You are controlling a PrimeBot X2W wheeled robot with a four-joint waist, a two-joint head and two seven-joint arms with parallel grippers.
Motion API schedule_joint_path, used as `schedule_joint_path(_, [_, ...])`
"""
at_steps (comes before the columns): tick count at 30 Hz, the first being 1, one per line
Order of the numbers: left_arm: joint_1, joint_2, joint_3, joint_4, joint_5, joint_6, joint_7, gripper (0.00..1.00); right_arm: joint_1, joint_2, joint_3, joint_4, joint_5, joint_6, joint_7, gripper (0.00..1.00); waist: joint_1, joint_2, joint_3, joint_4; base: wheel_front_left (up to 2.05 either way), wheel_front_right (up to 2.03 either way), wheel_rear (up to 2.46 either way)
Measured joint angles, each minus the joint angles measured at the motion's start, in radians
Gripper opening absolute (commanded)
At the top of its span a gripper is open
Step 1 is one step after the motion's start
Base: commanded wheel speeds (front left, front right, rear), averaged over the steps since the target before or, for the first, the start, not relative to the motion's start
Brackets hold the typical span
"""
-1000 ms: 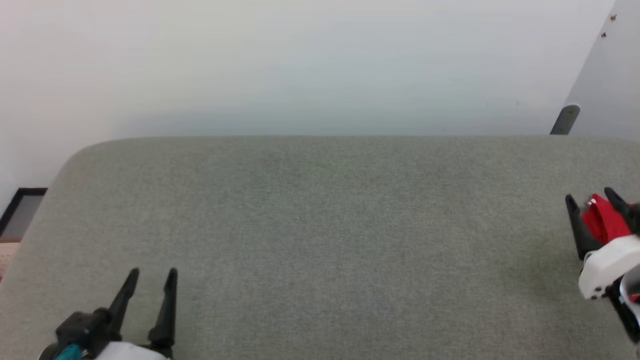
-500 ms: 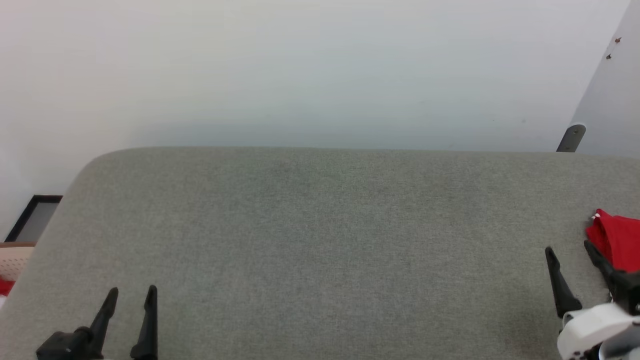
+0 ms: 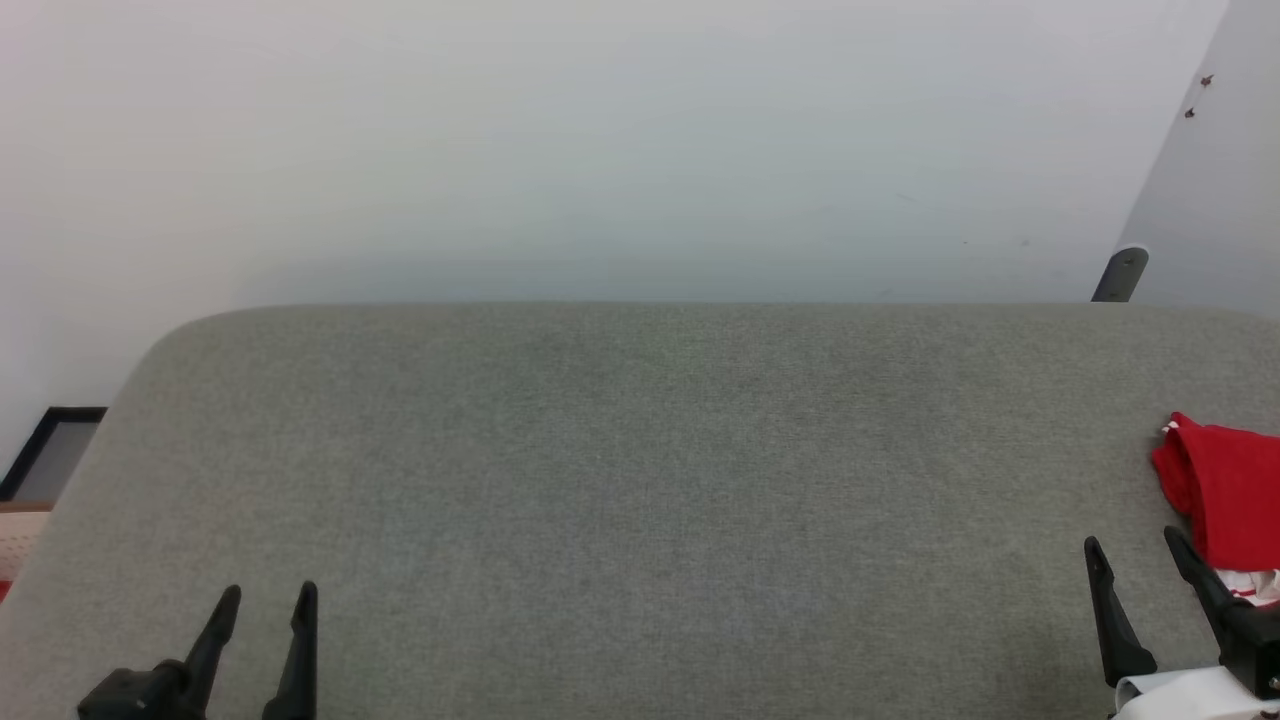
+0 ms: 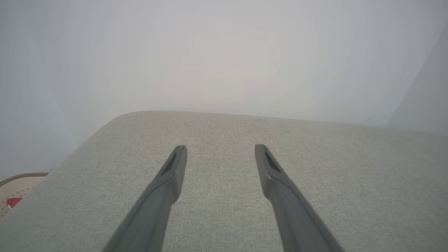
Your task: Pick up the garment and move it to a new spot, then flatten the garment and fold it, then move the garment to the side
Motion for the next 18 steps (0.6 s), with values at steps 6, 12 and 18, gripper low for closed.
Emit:
schedule_joint_path(6, [0.000,0.005,-0.004,0.007,-0.005,0.000,0.000,1.00,0.022,0.007,-0.005,-0.026,-0.001,0.000,0.002,1.00,0.0000,0.0000,0.000,-0.009,0.00,0.00,0.00])
schedule_joint_path(12, [0.005,0.014,-0.007,0.016,-0.023,0.000,0.000,1.00,0.041,0.018,-0.005,-0.048,-0.002,0.000,0.007,1.00,0.0000,0.0000,-0.002,-0.015,0.00,0.00,0.00])
schedule_joint_path(18, [0.009,0.018,-0.013,0.026,-0.042,0.000,0.000,1.00,0.042,0.020,-0.003,-0.060,-0.001,0.000,0.011,1.00,0.0000,0.0000,-0.004,-0.017,0.00,0.00,0.00])
